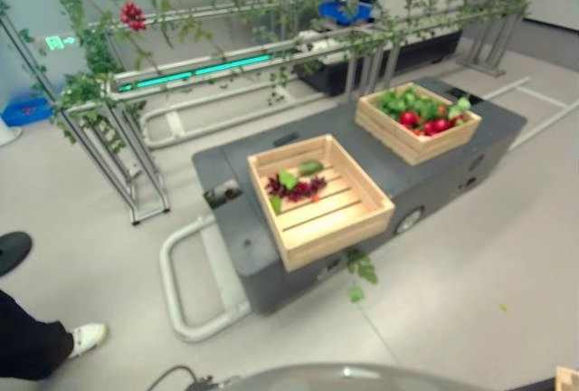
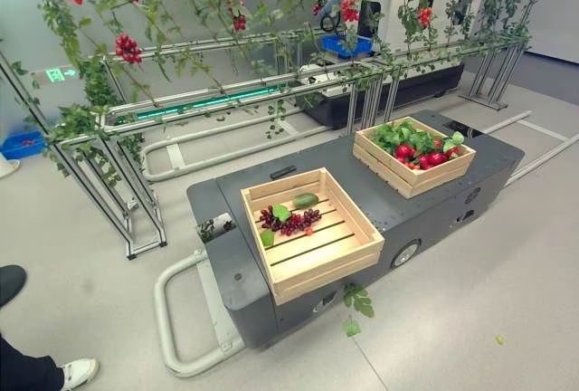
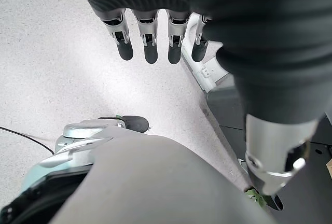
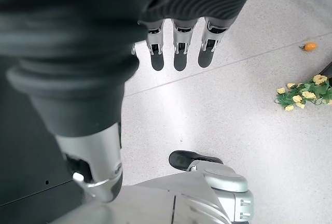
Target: Pick up the fruits from the basket on one side to the basket on the other side
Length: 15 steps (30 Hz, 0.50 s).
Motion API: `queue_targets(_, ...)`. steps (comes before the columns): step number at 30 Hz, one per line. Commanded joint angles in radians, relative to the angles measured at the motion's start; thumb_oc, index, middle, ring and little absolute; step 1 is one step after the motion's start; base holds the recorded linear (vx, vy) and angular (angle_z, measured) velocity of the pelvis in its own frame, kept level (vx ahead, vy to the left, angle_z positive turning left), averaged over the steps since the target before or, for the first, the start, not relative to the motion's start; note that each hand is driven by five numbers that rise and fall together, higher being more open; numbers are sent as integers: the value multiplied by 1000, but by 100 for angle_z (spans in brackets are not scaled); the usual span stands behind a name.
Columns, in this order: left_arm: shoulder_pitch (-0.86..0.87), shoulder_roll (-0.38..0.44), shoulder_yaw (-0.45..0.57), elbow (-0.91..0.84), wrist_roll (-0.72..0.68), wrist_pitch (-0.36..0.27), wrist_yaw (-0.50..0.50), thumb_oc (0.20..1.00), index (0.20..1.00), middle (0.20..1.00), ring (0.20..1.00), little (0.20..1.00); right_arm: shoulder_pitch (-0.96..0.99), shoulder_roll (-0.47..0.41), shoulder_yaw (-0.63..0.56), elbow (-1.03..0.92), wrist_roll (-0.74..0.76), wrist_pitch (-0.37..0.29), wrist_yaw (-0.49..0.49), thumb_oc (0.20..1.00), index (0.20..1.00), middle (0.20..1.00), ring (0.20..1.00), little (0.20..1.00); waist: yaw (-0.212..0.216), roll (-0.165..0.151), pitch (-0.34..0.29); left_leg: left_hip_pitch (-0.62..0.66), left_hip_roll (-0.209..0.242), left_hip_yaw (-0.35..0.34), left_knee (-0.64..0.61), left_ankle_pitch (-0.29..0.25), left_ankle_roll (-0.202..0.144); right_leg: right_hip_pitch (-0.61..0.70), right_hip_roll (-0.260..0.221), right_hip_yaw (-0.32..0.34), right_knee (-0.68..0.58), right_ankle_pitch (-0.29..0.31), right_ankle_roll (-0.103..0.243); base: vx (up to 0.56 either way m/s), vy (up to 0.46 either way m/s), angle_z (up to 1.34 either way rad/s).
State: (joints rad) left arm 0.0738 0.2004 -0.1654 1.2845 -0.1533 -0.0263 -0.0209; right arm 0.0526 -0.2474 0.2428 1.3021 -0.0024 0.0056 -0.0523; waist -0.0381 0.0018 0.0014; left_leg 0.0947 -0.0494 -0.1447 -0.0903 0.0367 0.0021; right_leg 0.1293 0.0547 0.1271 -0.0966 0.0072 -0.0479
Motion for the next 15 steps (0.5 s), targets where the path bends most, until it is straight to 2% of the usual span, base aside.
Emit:
queue_targets(1,-45,-23,48,73,-33,-10,5,1000,1000,1000,1000,1000,-14,-19,2,35,-11,-10,-8,1000,1000,1000,1000,1000,11,-14,-17,17,-30,-34,40,-122,-8,-26,-13,-20,9,-82,89,0,0,0)
queue_targets(15,-49,-31,44,71,-55,-11,-2,1000,1000,1000,1000,1000,-18,-17,5,30,-4,-10,-7,1000,1000,1000,1000,1000,11,-8,-1,13,-28,-41,40,-120,-11,-31,-12,-23,9,-82,88,0,0,0)
